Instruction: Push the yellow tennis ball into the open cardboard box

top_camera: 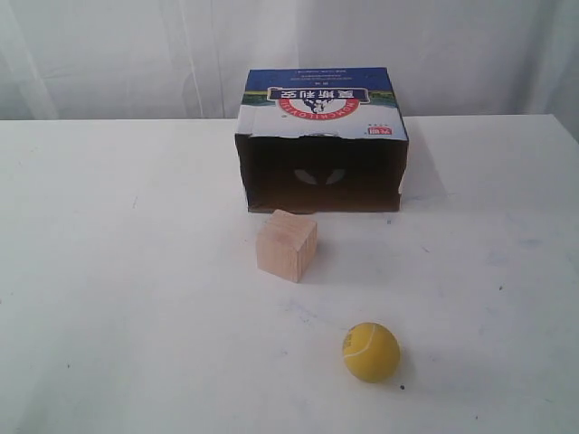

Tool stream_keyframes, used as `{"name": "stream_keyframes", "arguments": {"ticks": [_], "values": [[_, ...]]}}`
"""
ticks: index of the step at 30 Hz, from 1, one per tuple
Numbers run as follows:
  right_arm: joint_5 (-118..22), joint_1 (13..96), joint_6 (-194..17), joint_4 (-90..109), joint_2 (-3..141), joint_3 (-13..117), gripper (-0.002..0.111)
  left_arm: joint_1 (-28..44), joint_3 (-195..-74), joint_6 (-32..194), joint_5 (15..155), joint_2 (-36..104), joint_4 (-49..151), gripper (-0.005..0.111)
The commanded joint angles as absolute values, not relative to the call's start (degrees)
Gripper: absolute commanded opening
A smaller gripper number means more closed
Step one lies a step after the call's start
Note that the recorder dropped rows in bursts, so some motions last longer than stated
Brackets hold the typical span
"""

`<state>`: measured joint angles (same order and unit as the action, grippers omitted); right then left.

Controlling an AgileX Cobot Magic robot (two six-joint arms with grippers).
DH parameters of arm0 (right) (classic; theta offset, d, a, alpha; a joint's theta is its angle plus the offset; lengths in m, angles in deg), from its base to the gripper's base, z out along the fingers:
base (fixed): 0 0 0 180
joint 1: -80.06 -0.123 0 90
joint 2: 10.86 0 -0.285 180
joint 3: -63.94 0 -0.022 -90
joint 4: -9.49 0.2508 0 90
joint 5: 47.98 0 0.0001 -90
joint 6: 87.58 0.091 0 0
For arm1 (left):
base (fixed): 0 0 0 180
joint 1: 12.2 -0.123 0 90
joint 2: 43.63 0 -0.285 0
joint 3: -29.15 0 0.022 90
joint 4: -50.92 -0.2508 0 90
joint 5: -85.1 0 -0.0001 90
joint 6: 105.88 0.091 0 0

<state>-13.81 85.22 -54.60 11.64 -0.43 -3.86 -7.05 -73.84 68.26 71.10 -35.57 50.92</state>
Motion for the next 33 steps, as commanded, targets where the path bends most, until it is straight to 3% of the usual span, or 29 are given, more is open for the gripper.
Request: {"name": "stream_keyframes", "arguments": {"ticks": [1,5,11,15,20,26,29,33], "values": [[-13.1,85.1,-53.2,1.9,13.6,16.6,0.000,-6.7,-73.6,68.1,71.0,-35.8,50.9,0.000],[-19.3,85.1,-68.9,-6.8,32.9,30.6,0.000,-6.7,-73.6,68.1,71.0,-35.8,50.9,0.000],[-64.8,86.1,-93.5,-7.0,67.5,43.5,0.000,-6.7,-73.6,68.1,71.0,-35.8,50.9,0.000],[-90.6,86.1,-95.1,-4.3,85.2,49.4,0.000,-6.7,-73.6,68.1,71.0,-35.8,50.9,0.000],[-96.5,80.8,-113.1,23.5,87.0,50.0,0.000,-6.7,-73.6,68.1,71.0,-35.8,50.9,0.000],[-105.7,67.8,-115.9,39.8,84.5,48.4,0.000,-6.7,-73.6,68.1,71.0,-35.8,50.9,0.000],[-100.4,58.5,-115.9,40.6,84.5,43.2,0.000,-6.7,-73.6,68.1,71.0,-35.8,50.9,0.000],[-90.5,56.1,-115.8,40.6,84.5,38.8,0.000,-6.7,-73.6,68.1,71.0,-35.8,50.9,0.000]]}}
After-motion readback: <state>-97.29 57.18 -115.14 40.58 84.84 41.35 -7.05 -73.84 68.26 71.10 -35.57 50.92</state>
